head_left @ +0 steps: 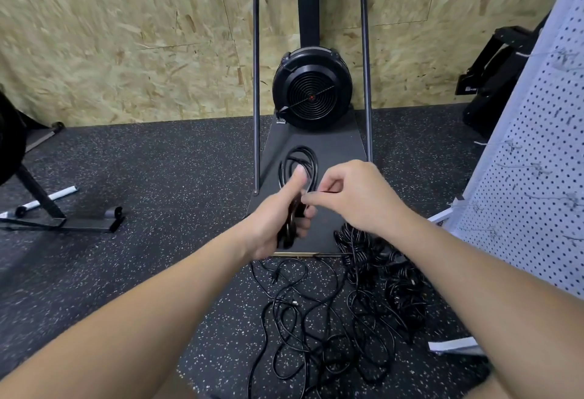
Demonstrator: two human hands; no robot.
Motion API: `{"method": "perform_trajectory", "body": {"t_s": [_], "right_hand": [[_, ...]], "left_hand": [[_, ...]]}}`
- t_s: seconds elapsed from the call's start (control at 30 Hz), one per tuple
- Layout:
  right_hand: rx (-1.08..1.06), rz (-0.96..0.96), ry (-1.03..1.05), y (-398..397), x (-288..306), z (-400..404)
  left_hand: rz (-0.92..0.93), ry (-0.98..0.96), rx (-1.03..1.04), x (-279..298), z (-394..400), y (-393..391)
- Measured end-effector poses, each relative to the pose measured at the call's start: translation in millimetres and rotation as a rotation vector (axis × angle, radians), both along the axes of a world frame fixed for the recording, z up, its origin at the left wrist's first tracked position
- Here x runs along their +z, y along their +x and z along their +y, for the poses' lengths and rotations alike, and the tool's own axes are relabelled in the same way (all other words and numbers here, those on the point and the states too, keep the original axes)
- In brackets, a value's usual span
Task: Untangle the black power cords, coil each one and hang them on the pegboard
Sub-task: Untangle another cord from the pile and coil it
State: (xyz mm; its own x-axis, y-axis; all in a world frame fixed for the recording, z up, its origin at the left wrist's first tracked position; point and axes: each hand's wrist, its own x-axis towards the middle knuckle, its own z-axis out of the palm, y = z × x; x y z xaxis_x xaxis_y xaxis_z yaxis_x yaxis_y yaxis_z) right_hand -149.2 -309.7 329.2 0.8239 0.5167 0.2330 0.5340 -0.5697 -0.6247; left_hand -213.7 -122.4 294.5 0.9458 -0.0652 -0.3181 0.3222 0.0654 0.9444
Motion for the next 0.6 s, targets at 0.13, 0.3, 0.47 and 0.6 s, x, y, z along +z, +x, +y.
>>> {"method": "perform_trajectory", "body": {"t_s": [0.13, 0.3, 0.47, 0.6], "right_hand": [[-0.119, -0.002, -0.032, 3.2, -2.5, -4.5], [-0.048, 0.14, -0.008, 16.1, -6.1, -16.0], [-0.064, 0.138, -0.006, 27.8, -13.0, -25.4], [-0.002, 0.017, -0.084, 23.9, -0.2, -24.1]], "left_hand": [[-0.024, -0.159, -0.24, -5.3, -1.9, -5.9], [-0.033, -0.198, -0.127, -10.8, 5.2, 0.0], [-0.119, -0.192, -0.009, -12.8, 16.8, 9.4], [-0.142, 0.013, 0.029, -15.5, 21.7, 6.9]]}}
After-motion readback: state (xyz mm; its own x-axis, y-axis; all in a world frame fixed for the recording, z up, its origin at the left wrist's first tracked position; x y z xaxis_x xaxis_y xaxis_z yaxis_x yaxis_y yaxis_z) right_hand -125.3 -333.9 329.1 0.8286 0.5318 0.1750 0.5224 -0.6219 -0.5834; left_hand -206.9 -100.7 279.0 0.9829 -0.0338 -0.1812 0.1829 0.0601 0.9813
